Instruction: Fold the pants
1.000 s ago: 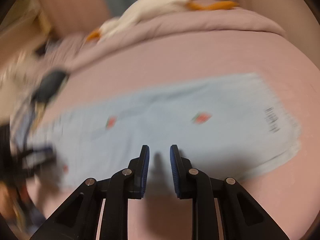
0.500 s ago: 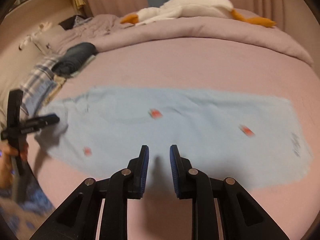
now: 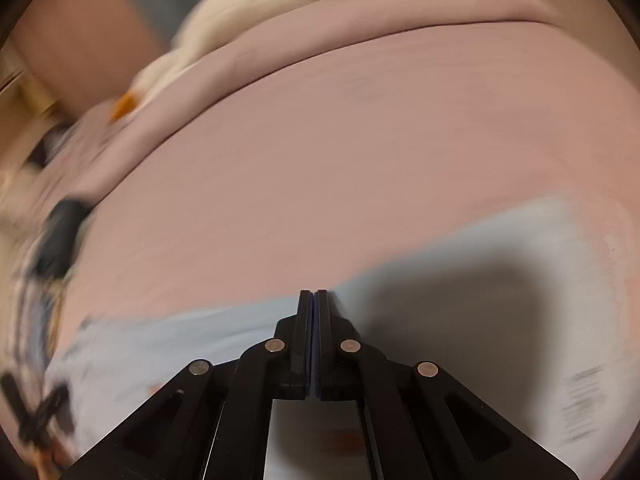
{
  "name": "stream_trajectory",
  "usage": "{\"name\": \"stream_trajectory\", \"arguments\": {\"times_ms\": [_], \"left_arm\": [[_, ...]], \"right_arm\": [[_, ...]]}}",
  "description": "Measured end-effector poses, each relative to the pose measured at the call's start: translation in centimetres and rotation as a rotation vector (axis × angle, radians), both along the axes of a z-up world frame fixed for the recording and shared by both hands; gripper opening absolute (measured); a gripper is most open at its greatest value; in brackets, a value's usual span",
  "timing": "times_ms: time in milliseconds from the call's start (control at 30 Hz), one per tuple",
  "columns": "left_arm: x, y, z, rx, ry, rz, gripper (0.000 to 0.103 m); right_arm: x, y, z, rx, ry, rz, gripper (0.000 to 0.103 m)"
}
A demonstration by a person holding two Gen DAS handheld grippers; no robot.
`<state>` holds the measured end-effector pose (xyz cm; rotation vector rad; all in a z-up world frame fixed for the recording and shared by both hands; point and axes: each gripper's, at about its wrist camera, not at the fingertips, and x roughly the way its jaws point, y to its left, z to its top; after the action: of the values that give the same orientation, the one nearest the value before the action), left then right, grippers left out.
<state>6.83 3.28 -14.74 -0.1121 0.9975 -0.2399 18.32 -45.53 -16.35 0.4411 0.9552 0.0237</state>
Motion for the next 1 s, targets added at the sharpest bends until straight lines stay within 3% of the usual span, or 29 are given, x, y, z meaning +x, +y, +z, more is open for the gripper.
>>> {"name": "stream_trajectory", "arguments": {"times_ms": [133,267,300,367,467,633,667,733,833,1000], "left_arm": [[0.1,-0.6,0.4,0.049,0.000,0.007,0.047],[-1.1,-2.8,2.0,0.042,-0.029,-0.050,0.050],[-1.3,-3.5,2.2,0.029,-0.033,-0.070,0.052],[-1.9,-5.6,2.5,-0.007,-0.024,-0.137,0.055],[-2.3,-8.3,2.2,-0.008,-0.006,-0.207,0.055],[-2.8,-11.3,1.6,-0.014,0.032,-0.271,0.055],[-3.0,-11.8,1.5,-0.018,0.036,-0.285,0.055],[-3.4,-13.3,1.6,-0.029,0.042,-0.320,0.055],[-3.6,-15.4,1.6,-0.058,0.053,-0.375,0.055],[-3.5,-19.1,1.7,-0.142,0.094,-0.451,0.056]], "right_arm": [[-2.5,-4.4,1.5,-0.104,0.031,-0.162,0.002],[-8.0,-3.0,3.0,0.053,-0.085,-0.007,0.031],[-9.5,-2.2,2.6,0.103,-0.098,0.040,0.034],[-11.3,-1.5,1.2,0.146,-0.068,0.091,0.034],[-13.4,-3.4,-0.8,0.176,-0.040,0.044,0.034],[-15.9,-11.8,-0.4,0.232,-0.109,-0.238,0.029],[-17.0,-13.1,-0.1,0.270,-0.117,-0.298,0.031],[-19.0,-14.2,1.0,0.189,-0.120,-0.392,0.041],[-21.5,-13.9,0.8,0.316,-0.154,-0.372,0.041],[-21.9,-9.2,-1.1,0.436,-0.087,-0.299,0.041]]}}
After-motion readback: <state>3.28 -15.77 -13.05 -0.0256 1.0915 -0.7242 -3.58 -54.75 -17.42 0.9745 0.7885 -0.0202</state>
